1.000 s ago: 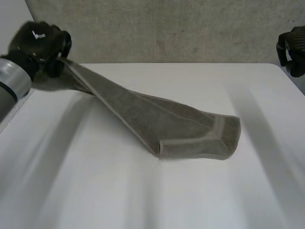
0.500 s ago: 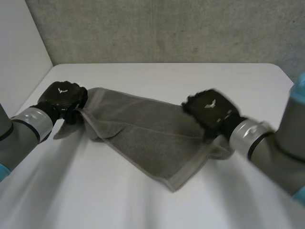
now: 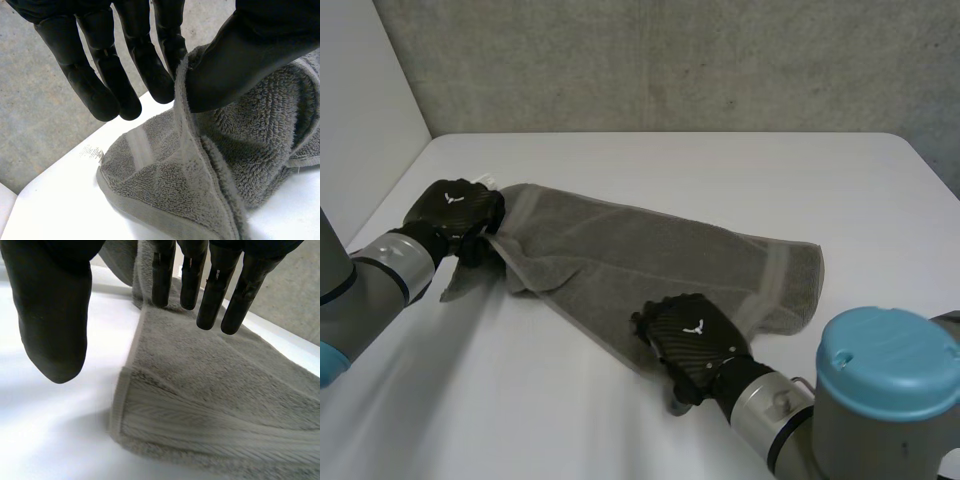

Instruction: Fold the towel.

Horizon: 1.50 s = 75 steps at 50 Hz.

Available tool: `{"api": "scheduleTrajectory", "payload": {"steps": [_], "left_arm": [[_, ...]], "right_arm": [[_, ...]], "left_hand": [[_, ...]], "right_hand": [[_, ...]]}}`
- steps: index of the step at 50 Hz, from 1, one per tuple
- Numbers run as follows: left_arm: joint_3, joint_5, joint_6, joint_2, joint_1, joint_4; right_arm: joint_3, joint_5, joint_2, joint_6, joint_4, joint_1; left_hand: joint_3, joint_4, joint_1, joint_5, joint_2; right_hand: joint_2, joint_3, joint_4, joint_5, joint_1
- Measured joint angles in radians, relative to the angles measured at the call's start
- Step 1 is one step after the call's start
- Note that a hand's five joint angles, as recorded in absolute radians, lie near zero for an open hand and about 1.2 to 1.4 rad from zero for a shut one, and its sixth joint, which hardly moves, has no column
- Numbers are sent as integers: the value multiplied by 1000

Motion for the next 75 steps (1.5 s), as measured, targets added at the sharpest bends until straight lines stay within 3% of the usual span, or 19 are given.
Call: {"api": "scheduleTrajectory", "payload": {"steps": [17,27,36,48,55,57,59,61,69,75], "left_arm": [[-2,-1,0,-12,0,0],[-3,-2,0,-15,-1,0],[-10,-2,-1,-16,-2,1],[-11,-2,-2,-19,-2,2],[-11,-2,-2,-21,-3,2],[-11,-2,-2,-21,-3,2],[-11,-2,-2,-21,-3,2],[-11,-3,-2,-21,-3,2],[-10,-6,-10,19,-11,1],[-3,-8,-54,168,-15,9]], "right_arm": [[-41,136,134,-7,-130,68],[-41,148,169,-17,-181,65],[-44,173,179,-110,-214,64],[-56,234,188,-243,-204,54],[-62,237,188,-243,-172,48],[-63,237,187,-242,-165,46],[-66,235,184,-242,-154,43],[-71,232,180,-242,-143,41],[-133,208,80,-241,-46,-29],[-266,131,-67,-268,106,-171]], "left_hand": [[0,0,0,0,0],[0,0,0,0,0],[0,0,0,0,0],[0,0,0,0,0],[0,0,0,0,0],[0,0,0,0,0],[0,0,0,0,0],[0,0,0,0,0],[0,0,0,0,0],[0,0,0,0,0]], "right_hand": [[0,0,0,2,0],[4,4,8,45,4],[248,250,257,295,247],[358,357,366,397,358],[396,394,404,437,396],[497,492,503,538,495],[778,764,778,821,787],[862,868,879,922,872],[866,888,903,932,878],[866,888,903,932,879]]}}
